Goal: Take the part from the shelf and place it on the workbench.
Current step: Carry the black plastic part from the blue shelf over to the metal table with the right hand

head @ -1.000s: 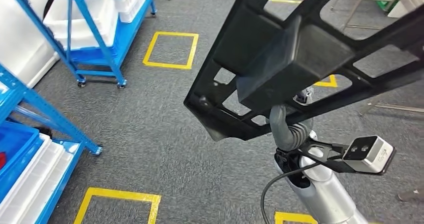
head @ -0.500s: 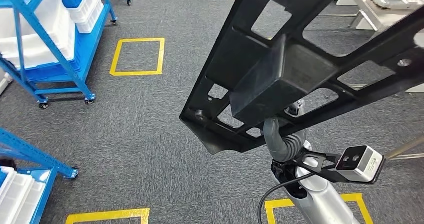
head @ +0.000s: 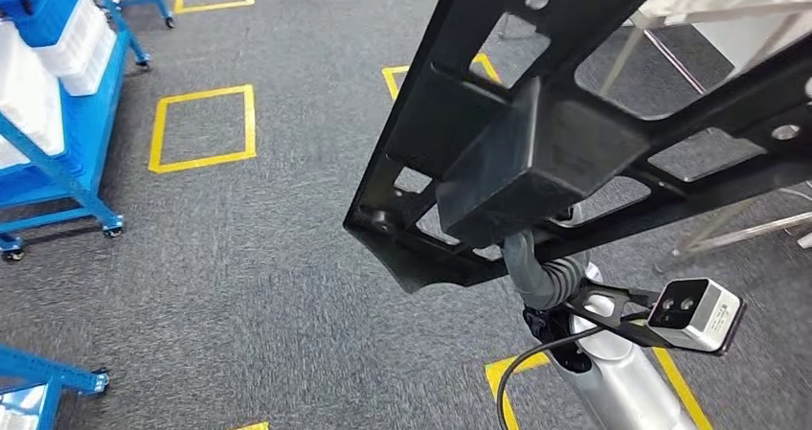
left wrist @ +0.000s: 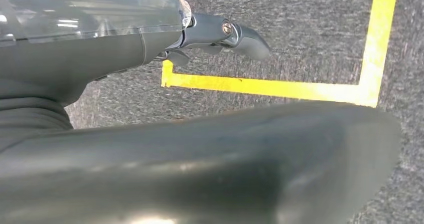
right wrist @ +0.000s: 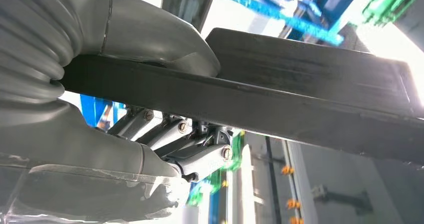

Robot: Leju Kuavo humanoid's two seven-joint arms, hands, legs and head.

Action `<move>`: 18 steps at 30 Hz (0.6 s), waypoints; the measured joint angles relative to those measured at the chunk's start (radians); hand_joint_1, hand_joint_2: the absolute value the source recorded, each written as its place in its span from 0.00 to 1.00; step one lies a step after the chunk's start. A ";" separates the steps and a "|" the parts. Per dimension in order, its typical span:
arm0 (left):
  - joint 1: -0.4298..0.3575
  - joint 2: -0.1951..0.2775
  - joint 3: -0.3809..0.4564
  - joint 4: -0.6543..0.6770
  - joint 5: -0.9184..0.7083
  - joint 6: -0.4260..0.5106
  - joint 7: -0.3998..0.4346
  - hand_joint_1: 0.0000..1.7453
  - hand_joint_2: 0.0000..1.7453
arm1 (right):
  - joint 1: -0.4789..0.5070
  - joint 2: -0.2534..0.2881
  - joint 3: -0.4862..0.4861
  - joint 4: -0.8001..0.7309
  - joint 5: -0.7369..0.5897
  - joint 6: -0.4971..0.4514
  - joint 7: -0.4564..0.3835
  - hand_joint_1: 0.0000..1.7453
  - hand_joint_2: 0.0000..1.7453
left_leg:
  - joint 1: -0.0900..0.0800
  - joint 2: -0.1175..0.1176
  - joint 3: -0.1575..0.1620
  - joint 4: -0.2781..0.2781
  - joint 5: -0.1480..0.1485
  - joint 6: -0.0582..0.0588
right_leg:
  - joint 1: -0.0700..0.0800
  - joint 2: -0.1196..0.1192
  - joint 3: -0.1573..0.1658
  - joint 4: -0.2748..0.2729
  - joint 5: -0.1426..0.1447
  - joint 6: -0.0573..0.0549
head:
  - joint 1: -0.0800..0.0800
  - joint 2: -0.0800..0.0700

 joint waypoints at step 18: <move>0.010 0.002 -0.012 0.000 -0.029 -0.075 -0.017 0.00 0.00 | 0.087 0.031 0.027 -0.089 0.088 -0.047 -0.001 1.00 1.00 | 0.017 -0.108 -0.026 -0.002 0.030 0.021 | -0.018 0.070 -0.088 0.180 -0.093 0.047 | 0.000 0.000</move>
